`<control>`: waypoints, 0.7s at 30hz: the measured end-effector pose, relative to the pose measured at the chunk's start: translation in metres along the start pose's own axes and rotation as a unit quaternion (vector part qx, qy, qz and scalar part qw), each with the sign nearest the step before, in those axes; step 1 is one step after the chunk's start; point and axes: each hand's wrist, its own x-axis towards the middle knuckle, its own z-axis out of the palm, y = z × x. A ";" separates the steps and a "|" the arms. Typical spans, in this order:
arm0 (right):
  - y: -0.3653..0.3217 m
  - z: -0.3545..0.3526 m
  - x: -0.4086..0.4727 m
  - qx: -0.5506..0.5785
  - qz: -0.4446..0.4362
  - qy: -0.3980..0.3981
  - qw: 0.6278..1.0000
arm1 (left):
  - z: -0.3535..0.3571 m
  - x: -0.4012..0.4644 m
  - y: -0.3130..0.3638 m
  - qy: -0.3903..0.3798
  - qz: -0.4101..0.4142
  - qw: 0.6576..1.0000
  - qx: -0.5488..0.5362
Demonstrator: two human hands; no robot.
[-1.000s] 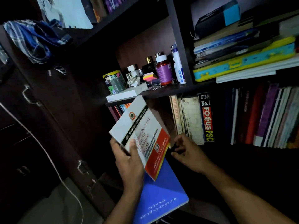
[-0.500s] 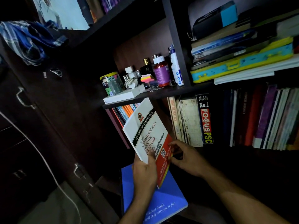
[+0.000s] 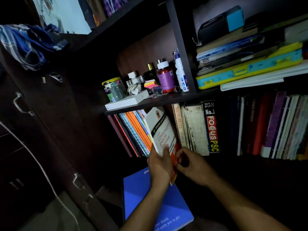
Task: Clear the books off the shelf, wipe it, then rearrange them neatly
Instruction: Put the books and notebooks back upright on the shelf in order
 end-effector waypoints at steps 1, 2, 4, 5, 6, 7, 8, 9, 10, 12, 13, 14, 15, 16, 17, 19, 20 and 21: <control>-0.001 0.000 0.000 0.000 -0.001 -0.004 1.000 | 0.004 0.005 -0.002 0.003 0.003 1.000 0.000; -0.001 0.001 -0.001 -0.002 -0.003 -0.011 1.000 | 0.007 0.007 -0.003 -0.001 0.007 1.000 0.000; 0.002 0.003 -0.001 -0.009 -0.011 -0.026 1.000 | 0.014 0.013 -0.009 -0.021 0.011 1.000 -0.011; 0.003 0.004 0.000 -0.010 -0.013 -0.029 0.999 | 0.016 0.015 -0.008 -0.040 0.008 0.999 -0.024; 0.004 0.005 0.001 -0.007 -0.011 -0.028 1.000 | 0.019 0.018 -0.005 -0.063 0.007 0.997 -0.040; 0.006 0.005 0.002 -0.003 -0.008 -0.025 1.000 | 0.023 0.020 -0.001 -0.097 0.001 0.994 -0.054; 0.007 0.005 0.002 -0.003 -0.002 -0.022 1.000 | 0.027 0.023 0.003 -0.133 -0.012 0.989 -0.062; 0.008 0.005 0.003 -0.005 0.003 -0.018 1.000 | 0.032 0.027 0.007 -0.166 -0.028 0.984 -0.055; 0.007 0.005 0.003 -0.006 0.007 -0.015 1.000 | 0.038 0.031 0.011 -0.187 -0.032 0.981 -0.046; 0.007 0.003 0.004 -0.011 0.012 -0.007 1.000 | 0.053 0.042 0.007 -0.220 -0.030 0.974 -0.033; 0.007 0.003 0.004 -0.015 0.014 -0.002 1.000 | 0.060 0.046 0.007 -0.227 -0.039 0.972 -0.038; 0.007 0.003 0.005 -0.018 0.016 0.001 1.000 | 0.066 0.053 -0.001 -0.234 -0.049 0.970 -0.050; 0.008 0.004 0.006 -0.018 0.017 0.002 1.000 | 0.071 0.057 -0.004 -0.239 -0.063 0.967 -0.059; 0.008 0.004 0.006 -0.018 0.020 0.001 1.000 | 0.076 0.064 -0.011 -0.244 -0.080 0.964 -0.062; 0.009 0.005 0.006 -0.018 0.024 -0.003 1.000 | 0.080 0.071 -0.018 -0.250 -0.087 0.962 -0.067; 0.010 0.005 0.006 -0.023 0.037 -0.014 0.999 | 0.083 0.077 -0.022 -0.274 -0.101 0.953 -0.082; 0.010 0.005 0.006 -0.023 0.042 -0.017 0.999 | 0.085 0.082 -0.029 -0.287 -0.096 0.949 -0.091; 0.010 0.005 0.006 -0.019 0.043 -0.016 0.999 | 0.084 0.082 -0.032 -0.295 -0.089 0.946 -0.096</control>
